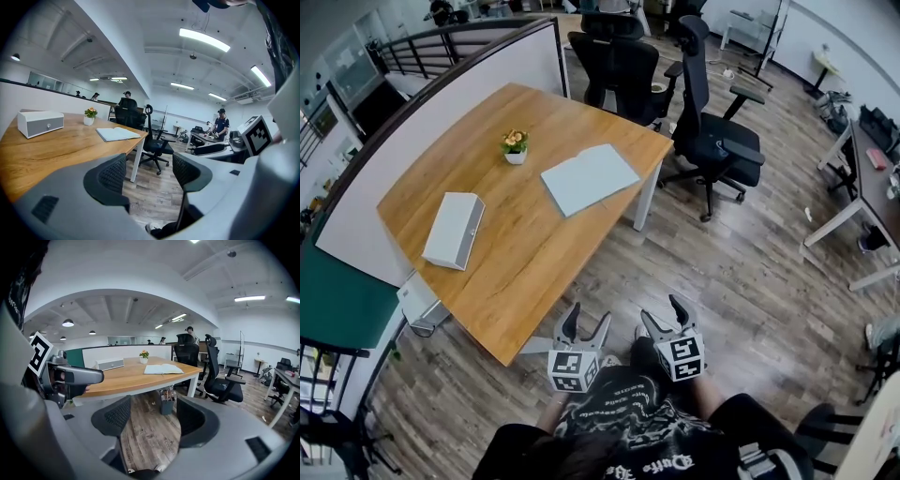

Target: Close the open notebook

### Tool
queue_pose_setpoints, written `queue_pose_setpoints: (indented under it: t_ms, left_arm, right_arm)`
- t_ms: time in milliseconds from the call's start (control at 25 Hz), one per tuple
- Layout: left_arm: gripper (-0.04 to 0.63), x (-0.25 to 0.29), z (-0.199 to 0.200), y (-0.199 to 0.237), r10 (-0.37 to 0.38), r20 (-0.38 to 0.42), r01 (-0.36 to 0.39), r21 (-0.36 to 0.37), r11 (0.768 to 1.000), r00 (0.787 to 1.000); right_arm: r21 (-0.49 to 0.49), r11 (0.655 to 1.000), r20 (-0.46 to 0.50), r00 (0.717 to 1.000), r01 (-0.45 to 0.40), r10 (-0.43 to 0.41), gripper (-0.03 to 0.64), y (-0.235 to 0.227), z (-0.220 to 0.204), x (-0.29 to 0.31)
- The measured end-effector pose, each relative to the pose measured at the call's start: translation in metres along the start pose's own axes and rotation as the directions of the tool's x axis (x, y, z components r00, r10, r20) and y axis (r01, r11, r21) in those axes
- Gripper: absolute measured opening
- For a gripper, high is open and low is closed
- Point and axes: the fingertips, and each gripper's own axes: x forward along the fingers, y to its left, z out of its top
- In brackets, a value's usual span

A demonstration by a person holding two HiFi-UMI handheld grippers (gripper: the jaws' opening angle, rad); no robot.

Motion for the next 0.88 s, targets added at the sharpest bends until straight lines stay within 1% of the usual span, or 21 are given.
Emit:
queue_pose_setpoints:
  t_ms: [160, 280, 560, 880]
  left_arm:
    - [0.316, 0.006, 0.000, 0.009, 0.003, 0.004, -0.003, -0.030, 1.000, 1.000]
    - [0.316, 0.016, 0.000, 0.018, 0.020, 0.003, -0.020, -0.032, 0.999, 1.000]
    - [0.316, 0.054, 0.013, 0.053, 0.107, 0.002, -0.106, -0.066, 0.992, 0.994]
    - [0.316, 0.126, 0.049, 0.088, 0.202, -0.003, -0.201, -0.092, 0.975, 0.979]
  right_arm:
    - [-0.016, 1.000, -0.015, 1.000, -0.017, 0.017, 0.293, 0.000, 0.003, 0.013]
    - [-0.017, 0.999, -0.023, 0.999, -0.040, 0.039, 0.291, -0.003, 0.003, 0.029]
    - [-0.035, 0.995, -0.026, 0.995, -0.094, 0.094, 0.290, -0.028, 0.029, 0.087]
    - [-0.052, 0.983, -0.045, 0.983, -0.178, 0.176, 0.288, -0.079, 0.074, 0.169]
